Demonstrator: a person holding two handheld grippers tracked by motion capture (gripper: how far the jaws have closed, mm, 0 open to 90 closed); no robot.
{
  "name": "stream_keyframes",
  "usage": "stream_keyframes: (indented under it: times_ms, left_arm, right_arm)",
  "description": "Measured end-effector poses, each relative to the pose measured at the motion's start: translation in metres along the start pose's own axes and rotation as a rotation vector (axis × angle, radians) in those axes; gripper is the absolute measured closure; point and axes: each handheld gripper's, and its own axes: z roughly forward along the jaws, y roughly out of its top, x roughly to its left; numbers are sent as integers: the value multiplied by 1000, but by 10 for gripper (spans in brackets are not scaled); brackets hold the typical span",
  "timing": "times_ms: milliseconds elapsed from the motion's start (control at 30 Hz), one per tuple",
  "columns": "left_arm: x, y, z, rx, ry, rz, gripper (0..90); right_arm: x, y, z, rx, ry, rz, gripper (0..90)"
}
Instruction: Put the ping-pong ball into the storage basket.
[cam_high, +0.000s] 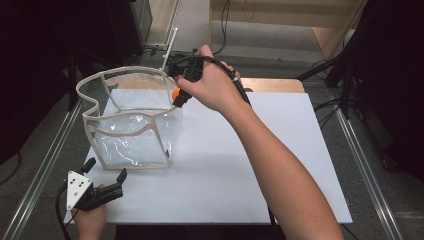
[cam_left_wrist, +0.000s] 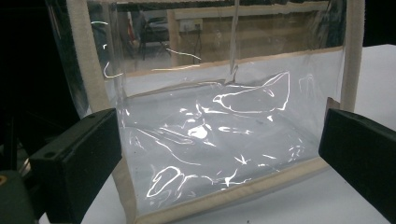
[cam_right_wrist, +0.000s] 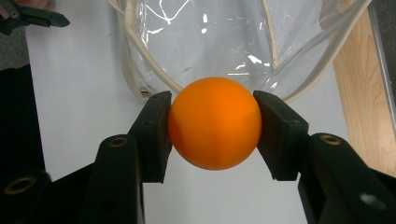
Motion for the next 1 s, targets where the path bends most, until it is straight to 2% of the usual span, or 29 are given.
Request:
stream_keyframes:
  times_ms: [100, 200, 1000]
  left_arm:
    - [0, 0, 0, 0, -1, 0, 0]
    - [0, 0, 0, 0, -1, -1, 0]
    - [1, 0, 0, -2, -2, -3, 0]
  right_arm:
    - [0, 2, 1, 3, 1, 10, 476]
    - [-1, 5, 3, 2, 4, -5, 476]
    - [-4, 25, 13, 8, 24, -8, 476]
